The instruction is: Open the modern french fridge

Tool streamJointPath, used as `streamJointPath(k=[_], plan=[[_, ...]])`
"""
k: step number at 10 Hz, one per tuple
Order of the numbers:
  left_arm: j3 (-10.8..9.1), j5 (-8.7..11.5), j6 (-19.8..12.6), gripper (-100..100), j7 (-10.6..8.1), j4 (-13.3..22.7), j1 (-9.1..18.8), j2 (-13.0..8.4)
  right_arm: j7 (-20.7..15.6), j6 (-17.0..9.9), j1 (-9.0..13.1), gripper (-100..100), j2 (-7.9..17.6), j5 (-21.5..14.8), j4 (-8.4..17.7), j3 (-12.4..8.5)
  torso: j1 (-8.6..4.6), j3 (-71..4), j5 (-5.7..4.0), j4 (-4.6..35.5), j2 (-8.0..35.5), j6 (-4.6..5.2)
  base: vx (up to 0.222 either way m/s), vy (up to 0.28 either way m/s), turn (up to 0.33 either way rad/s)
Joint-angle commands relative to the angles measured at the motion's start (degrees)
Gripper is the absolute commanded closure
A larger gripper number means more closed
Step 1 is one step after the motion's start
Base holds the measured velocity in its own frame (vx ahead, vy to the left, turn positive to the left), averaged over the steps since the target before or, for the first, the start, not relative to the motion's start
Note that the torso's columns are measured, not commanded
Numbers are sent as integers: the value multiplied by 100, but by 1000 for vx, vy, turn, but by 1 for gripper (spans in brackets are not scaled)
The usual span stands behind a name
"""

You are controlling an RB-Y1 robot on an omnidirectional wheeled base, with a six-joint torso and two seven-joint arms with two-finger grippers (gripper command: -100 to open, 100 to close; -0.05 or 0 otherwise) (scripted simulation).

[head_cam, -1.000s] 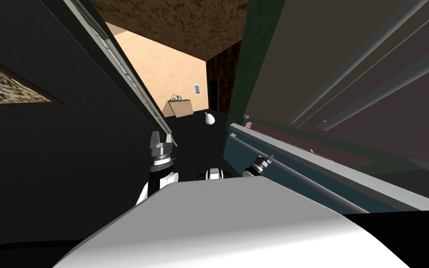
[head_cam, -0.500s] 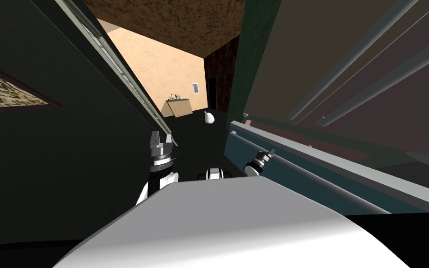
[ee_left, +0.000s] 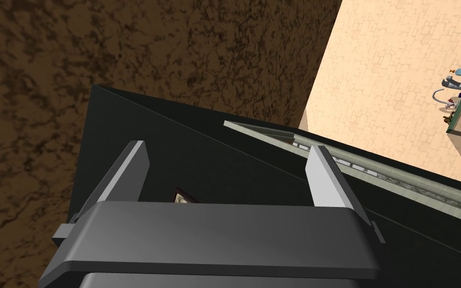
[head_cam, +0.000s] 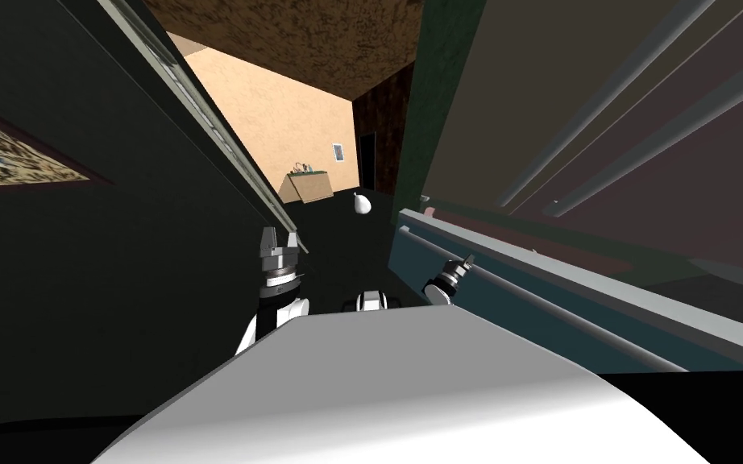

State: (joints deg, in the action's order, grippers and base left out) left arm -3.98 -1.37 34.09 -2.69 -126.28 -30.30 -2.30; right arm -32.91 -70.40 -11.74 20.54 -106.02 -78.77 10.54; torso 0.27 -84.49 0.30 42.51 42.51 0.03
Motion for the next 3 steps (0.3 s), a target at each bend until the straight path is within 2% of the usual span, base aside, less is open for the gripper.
streamJointPath(k=[1,3], plan=[[0,0,0,0,0,0,0,0,-1,9,-8,0,-7,4,9,6,-7,-2,-7,-5,-5,-1,0,0,0],[0,0,0,0,0,0,0,0,-3,20,-19,0,-15,10,22,15,-15,-4,-16,-12,-12,-2,0,0,0]])
